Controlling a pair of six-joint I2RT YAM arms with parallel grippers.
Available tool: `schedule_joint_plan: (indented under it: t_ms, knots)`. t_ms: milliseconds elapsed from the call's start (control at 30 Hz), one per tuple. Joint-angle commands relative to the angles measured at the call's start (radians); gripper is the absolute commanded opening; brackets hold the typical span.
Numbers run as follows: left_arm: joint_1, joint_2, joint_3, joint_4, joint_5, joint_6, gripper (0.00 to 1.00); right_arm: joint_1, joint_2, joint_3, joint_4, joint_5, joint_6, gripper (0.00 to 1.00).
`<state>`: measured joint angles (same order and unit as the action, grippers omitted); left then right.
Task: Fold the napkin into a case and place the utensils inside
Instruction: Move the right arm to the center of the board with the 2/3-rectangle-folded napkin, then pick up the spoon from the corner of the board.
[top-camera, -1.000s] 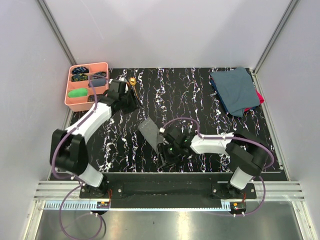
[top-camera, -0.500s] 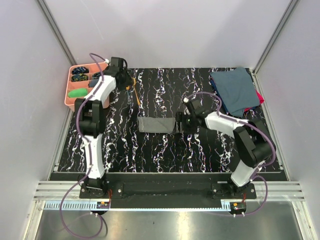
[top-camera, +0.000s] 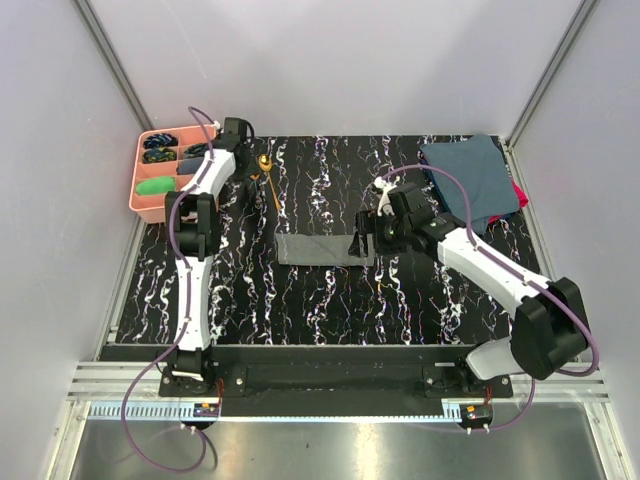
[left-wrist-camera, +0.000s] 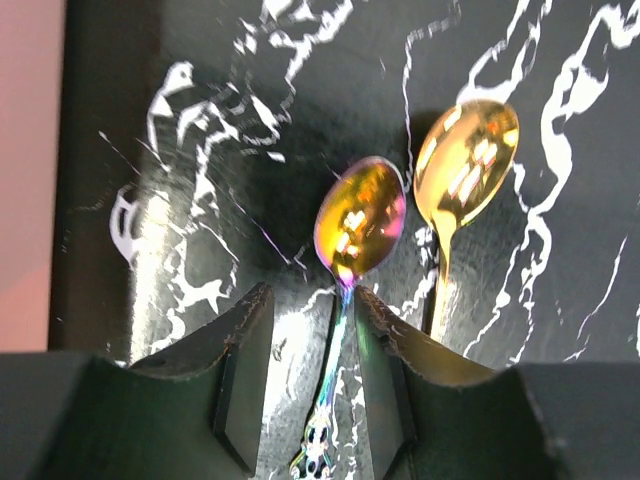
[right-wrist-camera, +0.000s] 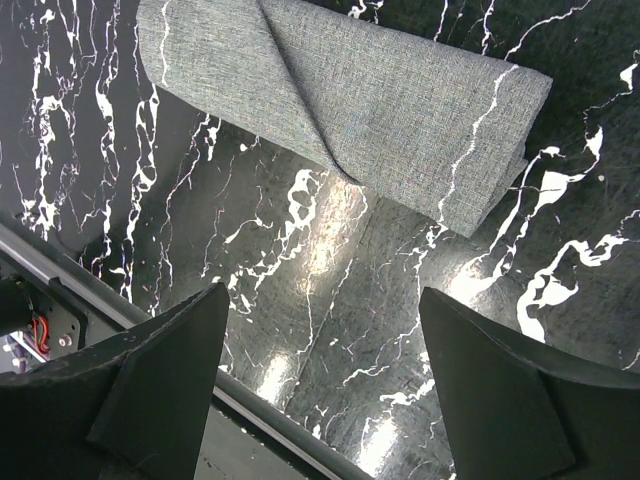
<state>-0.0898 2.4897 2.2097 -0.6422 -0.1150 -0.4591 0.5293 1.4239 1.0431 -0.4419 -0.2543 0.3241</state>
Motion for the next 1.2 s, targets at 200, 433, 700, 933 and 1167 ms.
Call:
schedule_joint_plan:
  t_ms: [200,433,700,933,1167]
  knots:
    - [-0.042,0.015,0.028,-0.095,-0.055,0.048,0.49,0.001,-0.054,-0.038,-0.004,-0.017,-0.039,0.87]
    - [-0.045,0.098,0.117,-0.235,-0.043,0.007,0.41,0.0,-0.146,-0.081,0.003,-0.007,-0.049,0.88]
    - [-0.076,0.144,0.179,-0.333,-0.045,0.066,0.12,-0.006,-0.149,-0.107,0.011,0.009,-0.057,0.89]
    - [-0.08,-0.048,-0.049,-0.298,-0.038,0.126,0.0,-0.008,-0.059,-0.049,0.045,-0.057,-0.043,0.9]
    - [-0.08,-0.455,-0.448,-0.105,0.034,0.08,0.0,-0.009,0.162,0.073,0.135,-0.184,0.029,0.92]
